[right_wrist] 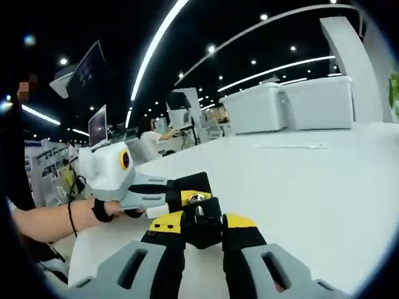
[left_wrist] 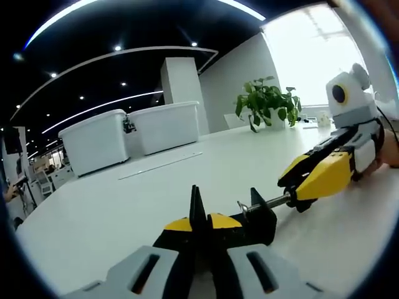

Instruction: Clamp the fixed fixture on the desktop, loosen the retaining clip, secure it to the edge of the desk, and tighten the retaining clip.

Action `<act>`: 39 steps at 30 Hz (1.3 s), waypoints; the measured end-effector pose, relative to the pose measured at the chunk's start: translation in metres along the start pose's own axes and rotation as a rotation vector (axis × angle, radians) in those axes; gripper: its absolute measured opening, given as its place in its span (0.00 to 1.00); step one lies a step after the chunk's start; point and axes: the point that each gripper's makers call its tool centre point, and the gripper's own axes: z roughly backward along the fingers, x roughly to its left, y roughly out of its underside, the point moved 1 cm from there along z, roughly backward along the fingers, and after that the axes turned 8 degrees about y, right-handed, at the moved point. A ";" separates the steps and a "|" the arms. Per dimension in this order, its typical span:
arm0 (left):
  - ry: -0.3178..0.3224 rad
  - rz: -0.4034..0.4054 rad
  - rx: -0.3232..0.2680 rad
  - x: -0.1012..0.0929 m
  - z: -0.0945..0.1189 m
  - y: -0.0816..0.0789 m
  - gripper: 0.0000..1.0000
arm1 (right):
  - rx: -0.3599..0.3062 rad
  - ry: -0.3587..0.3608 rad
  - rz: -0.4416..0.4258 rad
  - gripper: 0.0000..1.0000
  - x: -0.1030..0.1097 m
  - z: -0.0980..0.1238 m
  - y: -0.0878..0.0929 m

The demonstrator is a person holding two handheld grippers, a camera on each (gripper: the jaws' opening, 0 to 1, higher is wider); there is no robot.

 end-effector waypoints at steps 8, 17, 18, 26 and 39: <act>-0.005 0.024 0.003 0.002 0.000 0.001 0.07 | -0.081 0.051 0.285 0.21 0.007 0.002 -0.003; -0.007 0.024 0.001 0.002 0.000 0.001 0.07 | -0.155 0.122 0.704 0.20 0.018 0.003 -0.004; -0.008 0.023 0.001 0.002 0.000 0.001 0.07 | -0.152 0.127 0.710 0.20 0.017 0.003 -0.004; -0.014 0.019 0.002 0.001 0.000 0.000 0.07 | -0.144 0.146 0.843 0.19 0.017 0.003 -0.002; -0.034 0.011 0.006 0.003 0.000 0.001 0.07 | -0.121 0.079 1.074 0.19 0.009 -0.007 -0.002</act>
